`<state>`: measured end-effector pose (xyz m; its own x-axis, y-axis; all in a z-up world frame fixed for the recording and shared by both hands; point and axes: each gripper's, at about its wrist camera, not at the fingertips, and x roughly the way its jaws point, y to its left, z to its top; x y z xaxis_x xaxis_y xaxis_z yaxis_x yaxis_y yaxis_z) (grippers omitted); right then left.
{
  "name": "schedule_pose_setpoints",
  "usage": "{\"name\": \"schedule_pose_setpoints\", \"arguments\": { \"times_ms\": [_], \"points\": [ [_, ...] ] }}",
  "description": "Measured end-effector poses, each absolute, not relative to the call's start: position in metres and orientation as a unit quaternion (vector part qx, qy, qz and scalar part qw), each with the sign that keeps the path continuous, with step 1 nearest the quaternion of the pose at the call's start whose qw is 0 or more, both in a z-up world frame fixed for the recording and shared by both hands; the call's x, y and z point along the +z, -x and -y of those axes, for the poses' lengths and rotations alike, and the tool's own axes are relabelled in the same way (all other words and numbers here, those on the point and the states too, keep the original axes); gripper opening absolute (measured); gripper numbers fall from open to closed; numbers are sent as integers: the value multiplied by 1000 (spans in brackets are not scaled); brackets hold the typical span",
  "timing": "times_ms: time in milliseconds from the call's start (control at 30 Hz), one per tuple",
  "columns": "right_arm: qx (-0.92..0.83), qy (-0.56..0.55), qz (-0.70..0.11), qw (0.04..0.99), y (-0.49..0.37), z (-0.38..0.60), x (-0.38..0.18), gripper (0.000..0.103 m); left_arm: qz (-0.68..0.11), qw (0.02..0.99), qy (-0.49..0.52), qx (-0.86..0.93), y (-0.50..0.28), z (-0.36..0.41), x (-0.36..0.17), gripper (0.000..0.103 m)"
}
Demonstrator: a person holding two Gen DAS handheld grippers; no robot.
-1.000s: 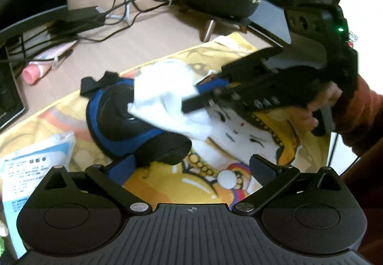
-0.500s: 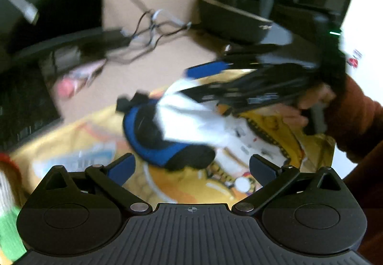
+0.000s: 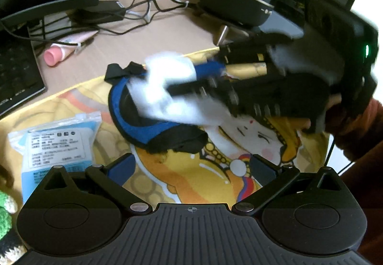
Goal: Organize soft objects
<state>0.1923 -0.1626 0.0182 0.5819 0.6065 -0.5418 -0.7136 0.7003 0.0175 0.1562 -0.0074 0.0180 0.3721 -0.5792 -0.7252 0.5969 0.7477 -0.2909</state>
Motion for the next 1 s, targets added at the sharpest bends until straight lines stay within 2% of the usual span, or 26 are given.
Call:
{"name": "schedule_pose_setpoints", "arguments": {
  "times_ms": [167, 367, 633, 767, 867, 1000],
  "points": [
    [359, 44, -299, 883, -248, 150, 13, 19, -407, 842, 5, -354, -149, -4, 34, 103],
    [293, 74, -316, 899, -263, 162, -9, 19, -366, 870, -2, -331, -137, -29, 55, 103],
    [278, 54, -289, 915, -240, 192, 11, 19, -388, 896, -14, -216, -147, -65, 51, 103],
    [285, 62, -297, 909, -237, 194, 6, 23, -408, 887, -12, -215, -152, -66, 41, 103],
    [290, 55, -306, 905, -239, 185, -1, 21, -424, 877, -24, -225, -157, -56, 31, 103],
    [332, 37, -310, 890, -238, 171, 4, 21, -404, 882, -19, -241, -156, -45, 23, 103]
  ]
}}
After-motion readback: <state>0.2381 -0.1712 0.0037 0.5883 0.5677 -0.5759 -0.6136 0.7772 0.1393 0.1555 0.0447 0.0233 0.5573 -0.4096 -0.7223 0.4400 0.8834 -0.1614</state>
